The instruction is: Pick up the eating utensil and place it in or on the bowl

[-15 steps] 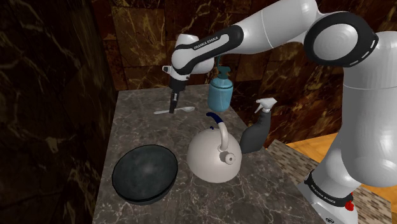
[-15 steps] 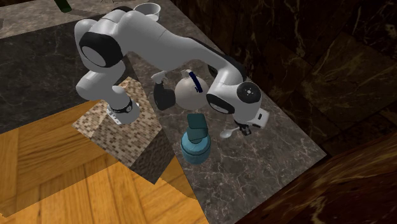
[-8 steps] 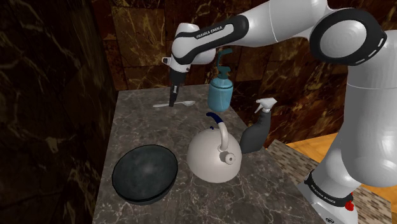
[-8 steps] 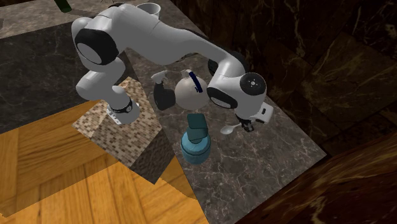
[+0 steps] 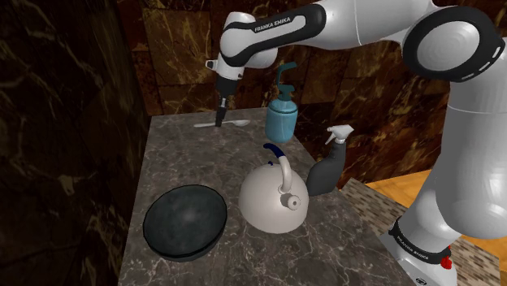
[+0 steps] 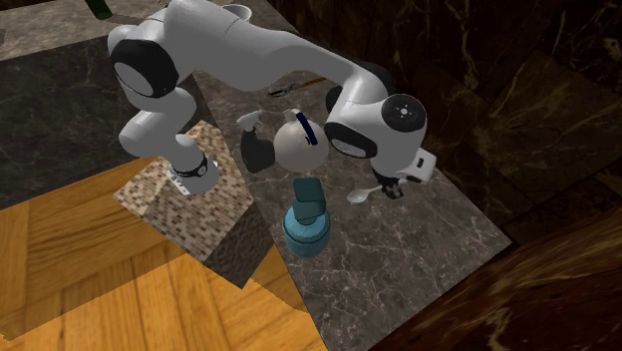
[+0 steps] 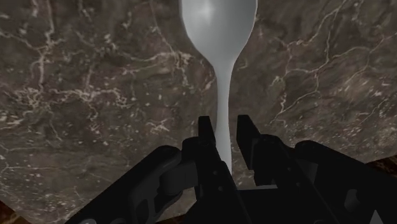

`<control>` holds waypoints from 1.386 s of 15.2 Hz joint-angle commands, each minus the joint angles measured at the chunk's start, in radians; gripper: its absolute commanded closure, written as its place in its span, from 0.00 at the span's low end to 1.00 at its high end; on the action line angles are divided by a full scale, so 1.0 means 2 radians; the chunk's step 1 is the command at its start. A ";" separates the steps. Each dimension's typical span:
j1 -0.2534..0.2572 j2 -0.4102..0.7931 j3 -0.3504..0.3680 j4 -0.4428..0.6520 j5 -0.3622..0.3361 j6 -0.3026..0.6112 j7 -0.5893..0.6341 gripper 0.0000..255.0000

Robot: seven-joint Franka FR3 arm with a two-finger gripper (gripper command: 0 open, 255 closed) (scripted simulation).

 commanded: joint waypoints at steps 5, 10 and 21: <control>0.000 -0.008 -0.001 0.029 -0.004 -0.036 0.008 1.00; -0.001 -0.012 -0.001 0.056 -0.006 -0.067 0.015 1.00; 0.043 -0.081 0.021 -0.017 -0.014 -0.048 0.082 1.00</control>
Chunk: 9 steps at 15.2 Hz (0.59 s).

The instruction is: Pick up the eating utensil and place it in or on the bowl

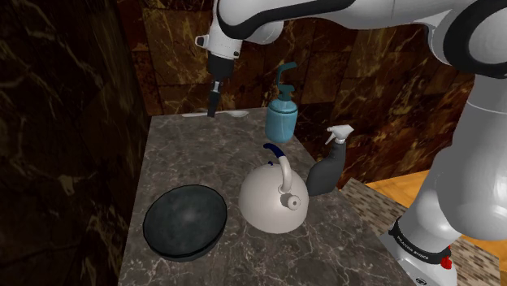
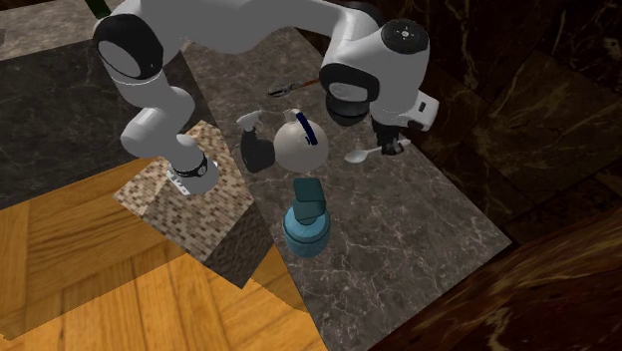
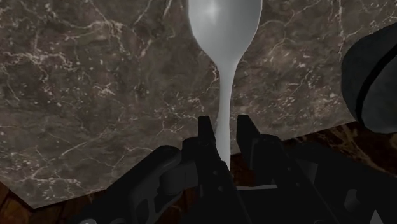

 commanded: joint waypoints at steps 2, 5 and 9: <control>0.020 -0.028 0.012 -0.038 -0.003 0.017 0.031 1.00; 0.038 -0.046 0.025 -0.062 -0.007 0.029 0.061 1.00; 0.062 -0.065 0.043 -0.086 -0.012 0.043 0.105 1.00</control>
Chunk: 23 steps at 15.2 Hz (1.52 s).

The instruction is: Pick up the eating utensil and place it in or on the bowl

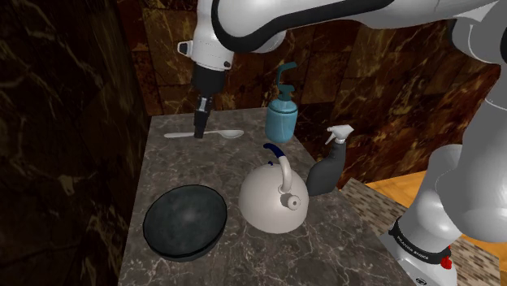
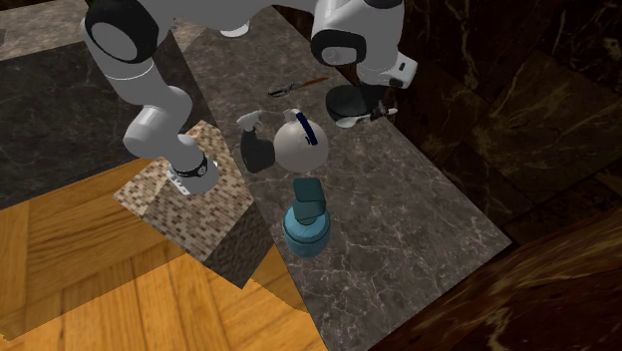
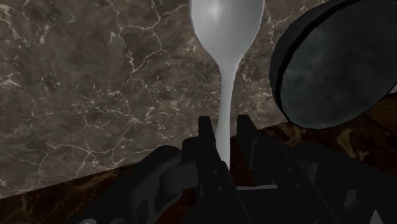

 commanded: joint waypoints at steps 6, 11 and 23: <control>0.042 -0.021 0.034 -0.028 -0.013 0.021 0.080 1.00; 0.073 -0.020 0.060 -0.026 -0.028 0.030 0.142 1.00; 0.089 -0.001 0.072 -0.071 -0.037 0.096 0.165 1.00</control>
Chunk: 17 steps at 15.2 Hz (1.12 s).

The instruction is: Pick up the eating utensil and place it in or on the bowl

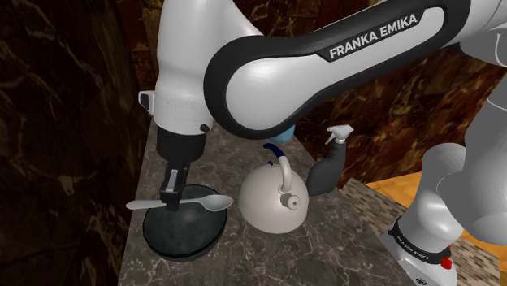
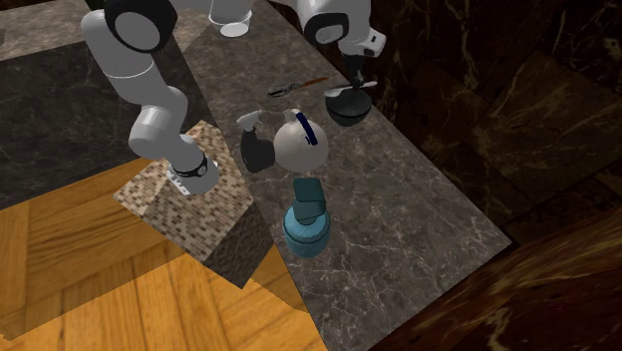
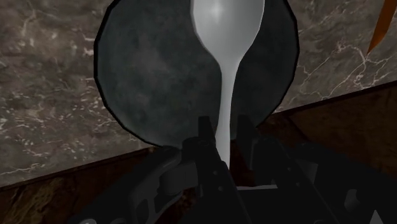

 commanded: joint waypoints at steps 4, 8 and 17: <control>0.001 0.011 0.000 -0.022 -0.001 0.033 -0.002 1.00; 0.001 0.015 0.000 -0.029 -0.002 0.044 -0.003 1.00; 0.001 0.015 0.000 -0.029 -0.002 0.044 -0.003 0.00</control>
